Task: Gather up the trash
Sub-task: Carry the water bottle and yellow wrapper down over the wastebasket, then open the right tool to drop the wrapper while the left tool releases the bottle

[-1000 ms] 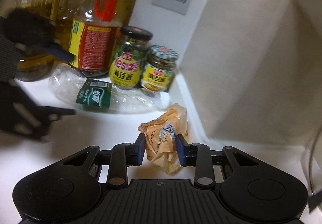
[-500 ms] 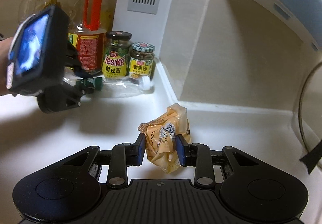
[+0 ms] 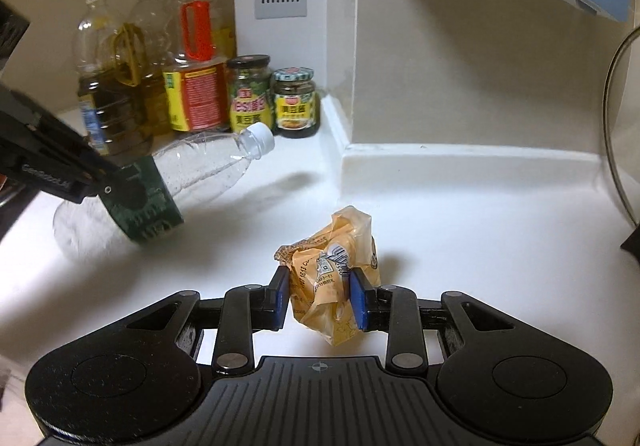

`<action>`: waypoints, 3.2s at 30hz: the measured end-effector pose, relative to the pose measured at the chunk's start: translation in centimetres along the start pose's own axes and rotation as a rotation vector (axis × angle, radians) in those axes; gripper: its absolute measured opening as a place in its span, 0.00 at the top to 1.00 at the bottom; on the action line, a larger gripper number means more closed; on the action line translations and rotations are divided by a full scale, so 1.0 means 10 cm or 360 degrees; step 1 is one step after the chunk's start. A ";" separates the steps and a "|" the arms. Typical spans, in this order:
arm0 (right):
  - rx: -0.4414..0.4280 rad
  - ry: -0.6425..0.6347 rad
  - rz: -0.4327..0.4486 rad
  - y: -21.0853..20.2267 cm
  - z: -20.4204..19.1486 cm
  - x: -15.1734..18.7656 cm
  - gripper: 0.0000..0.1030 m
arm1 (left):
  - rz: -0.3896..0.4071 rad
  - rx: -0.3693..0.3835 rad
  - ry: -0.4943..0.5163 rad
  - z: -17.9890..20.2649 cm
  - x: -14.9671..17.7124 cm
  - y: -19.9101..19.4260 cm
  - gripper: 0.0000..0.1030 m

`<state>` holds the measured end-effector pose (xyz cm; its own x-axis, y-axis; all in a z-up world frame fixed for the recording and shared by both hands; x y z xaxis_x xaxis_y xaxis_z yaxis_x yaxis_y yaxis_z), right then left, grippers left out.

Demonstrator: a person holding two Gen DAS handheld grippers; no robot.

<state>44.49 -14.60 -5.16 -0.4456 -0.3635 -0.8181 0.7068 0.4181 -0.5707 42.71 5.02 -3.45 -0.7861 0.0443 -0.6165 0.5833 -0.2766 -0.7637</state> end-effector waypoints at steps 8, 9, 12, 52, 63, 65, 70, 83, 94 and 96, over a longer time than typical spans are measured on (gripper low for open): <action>0.0052 0.0141 -0.0012 -0.58 -0.10 0.17 0.71 | 0.0105 0.0263 -0.0137 0.45 0.45 -0.34 0.83; 0.0066 0.0159 -0.0013 -0.68 -0.14 0.20 0.71 | 0.0119 0.0299 -0.0138 0.51 0.51 -0.40 0.83; 0.0100 0.0202 -0.0035 -0.96 -0.30 0.33 0.71 | 0.0150 0.0386 -0.0136 0.64 0.71 -0.56 0.83; -0.0019 -0.0099 -0.0640 -0.72 -1.26 2.25 0.71 | -0.0526 0.0111 -0.0239 0.80 2.90 0.37 0.83; -0.0012 -0.0117 -0.0713 -0.61 -1.29 2.30 0.71 | -0.0555 0.0109 -0.0286 0.77 2.92 0.49 0.83; 0.0000 -0.0119 -0.0719 -0.59 -1.30 2.31 0.71 | -0.0561 0.0107 -0.0291 0.76 2.93 0.51 0.83; 0.0031 -0.0146 -0.0715 -0.52 -1.31 2.32 0.71 | -0.0582 0.0103 -0.0303 0.72 2.95 0.57 0.83; 0.0058 -0.0180 -0.0715 -0.30 -1.27 2.28 0.71 | -0.0619 0.0086 -0.0296 0.65 2.92 0.84 0.83; 0.0071 -0.0279 -0.0688 -0.16 -1.28 2.28 0.71 | -0.0632 0.0080 -0.0317 0.68 2.91 0.99 0.83; 0.0076 -0.0320 -0.0671 -0.12 -1.30 2.28 0.71 | -0.0633 0.0082 -0.0325 0.68 2.90 1.02 0.83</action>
<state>26.34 -12.55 -24.10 -0.5873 -0.6493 -0.4832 0.5135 0.1625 -0.8425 24.48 -3.03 -27.86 -0.9745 -0.0319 -0.2222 0.2204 -0.3242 -0.9199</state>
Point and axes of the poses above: each gripper's, at about its wrist camera, not at the fingertips, and y roughly the way its jaws point, z to its right, x to its underside, the point moved 7 cm from there along y, roughly the way its jaws point, and after that the axes turned 12 degrees about x, right-handed, at the moved point
